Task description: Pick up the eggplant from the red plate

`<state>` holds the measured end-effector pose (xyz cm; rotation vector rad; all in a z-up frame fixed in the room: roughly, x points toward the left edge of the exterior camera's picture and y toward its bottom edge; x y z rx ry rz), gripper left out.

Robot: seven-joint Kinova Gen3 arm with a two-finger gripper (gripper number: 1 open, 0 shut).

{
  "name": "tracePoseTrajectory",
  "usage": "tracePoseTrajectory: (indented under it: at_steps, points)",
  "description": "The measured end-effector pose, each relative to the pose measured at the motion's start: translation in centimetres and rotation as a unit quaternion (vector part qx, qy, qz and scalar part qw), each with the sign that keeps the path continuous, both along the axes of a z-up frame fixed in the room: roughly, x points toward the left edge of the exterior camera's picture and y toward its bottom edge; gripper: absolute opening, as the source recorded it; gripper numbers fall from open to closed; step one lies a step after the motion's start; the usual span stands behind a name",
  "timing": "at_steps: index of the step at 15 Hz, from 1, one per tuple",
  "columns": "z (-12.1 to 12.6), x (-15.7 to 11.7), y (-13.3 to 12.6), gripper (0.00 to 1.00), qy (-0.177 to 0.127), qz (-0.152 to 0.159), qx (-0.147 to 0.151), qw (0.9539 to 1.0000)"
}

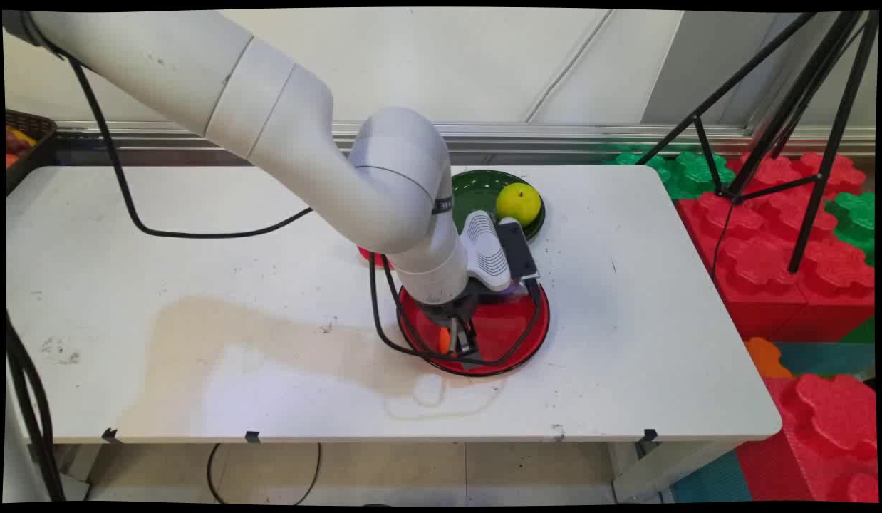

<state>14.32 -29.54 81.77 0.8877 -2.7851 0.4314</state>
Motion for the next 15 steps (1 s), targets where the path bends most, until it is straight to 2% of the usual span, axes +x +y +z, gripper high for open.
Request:
tracePoseTrajectory:
  at_steps: [6,12,15]
  points:
    - [1.3,1.1,0.6,1.0,0.003,-0.012,-0.009,0.9999]
    - [5.3,3.2,1.8,1.0,0.023,-0.027,-0.035,0.9988]
    - [8.3,4.9,2.6,1.0,0.039,-0.036,-0.049,0.9974]
